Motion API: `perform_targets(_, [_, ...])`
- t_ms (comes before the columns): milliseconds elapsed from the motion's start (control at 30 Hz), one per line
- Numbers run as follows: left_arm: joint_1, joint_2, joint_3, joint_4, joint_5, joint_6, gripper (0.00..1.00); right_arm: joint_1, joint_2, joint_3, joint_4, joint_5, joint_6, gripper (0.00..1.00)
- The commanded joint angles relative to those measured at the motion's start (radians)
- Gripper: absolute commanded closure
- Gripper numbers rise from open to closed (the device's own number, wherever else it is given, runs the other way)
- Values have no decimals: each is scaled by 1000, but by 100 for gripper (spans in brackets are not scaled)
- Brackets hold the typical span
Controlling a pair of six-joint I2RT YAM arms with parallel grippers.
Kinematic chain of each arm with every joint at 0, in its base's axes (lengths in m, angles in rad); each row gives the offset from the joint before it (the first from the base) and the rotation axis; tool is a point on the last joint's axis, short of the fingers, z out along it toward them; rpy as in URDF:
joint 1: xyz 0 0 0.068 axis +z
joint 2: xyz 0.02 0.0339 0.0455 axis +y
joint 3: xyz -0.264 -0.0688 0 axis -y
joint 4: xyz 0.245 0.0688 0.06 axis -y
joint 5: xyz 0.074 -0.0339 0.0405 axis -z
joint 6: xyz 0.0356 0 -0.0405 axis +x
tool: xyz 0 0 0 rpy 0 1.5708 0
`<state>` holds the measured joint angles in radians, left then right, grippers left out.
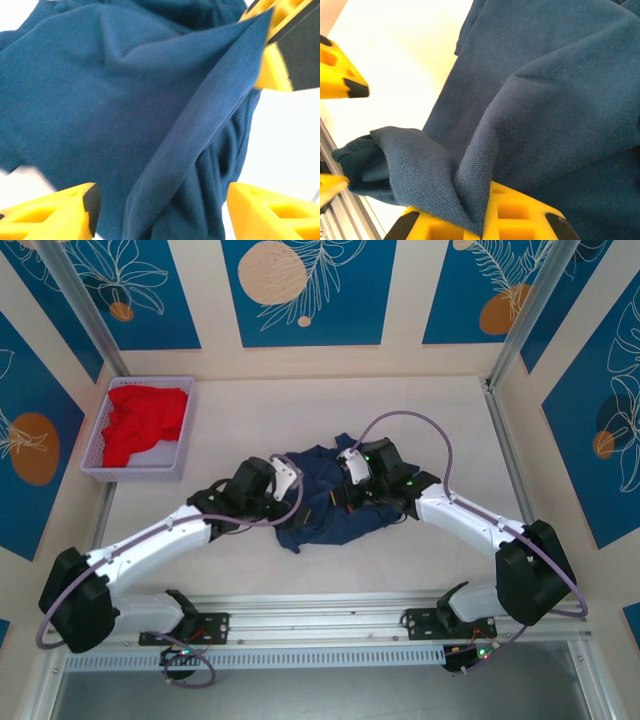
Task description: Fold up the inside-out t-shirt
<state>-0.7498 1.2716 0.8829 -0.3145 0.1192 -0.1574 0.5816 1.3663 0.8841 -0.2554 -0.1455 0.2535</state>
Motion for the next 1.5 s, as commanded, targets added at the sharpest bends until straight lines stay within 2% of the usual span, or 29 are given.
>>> perform_targets(0, [-14,84,52,55,74,53,29,-8,-36,21,-14,-61,15,100])
perform_targets(100, [-13,169,101,68,49,73,29,-17,-50,7,-10,-70,19,100])
perform_targets(133, [-13,194,117,70,59,72,33,-22,-57,3,-10,-71,23,100])
perform_targets(233, [-7,243,154,90,147,23,69,-44,-91,-4,-36,-23,52,100])
perform_targets(300, [16,234,144,158,288,-74,94,-47,-113,7,-105,112,89,93])
perform_targets(333, [32,225,132,205,359,-140,100,-44,-119,20,-154,200,112,88])
perform_targets(400, [61,207,105,311,480,-295,100,-30,-138,40,-254,375,130,78])
perform_targets(467, [72,186,91,344,516,-388,100,-8,-191,22,-283,452,118,72])
perform_targets(600, [74,144,73,337,515,-450,100,30,-326,-52,-257,352,123,61])
perform_targets(700, [74,128,70,319,512,-457,100,68,-390,-111,-226,287,201,58])
perform_targets(833, [75,112,62,314,498,-462,100,116,-414,-180,-151,261,313,56])
perform_targets(933, [74,109,64,310,494,-462,100,147,-394,-223,-64,245,381,56])
perform_targets(1033, [73,107,66,302,497,-461,100,182,-353,-236,-19,285,426,55])
perform_targets(1300, [74,83,65,283,486,-448,100,200,-148,-235,144,336,477,51])
perform_targets(1333, [74,80,65,278,480,-445,100,199,-131,-227,142,355,474,52])
perform_targets(1367, [74,70,67,266,466,-440,100,199,-120,-217,134,378,468,61])
perform_targets(1400, [74,61,68,249,444,-434,100,198,-125,-211,127,394,456,74])
perform_targets(1467, [81,43,65,208,384,-426,100,197,-180,-224,148,395,415,88])
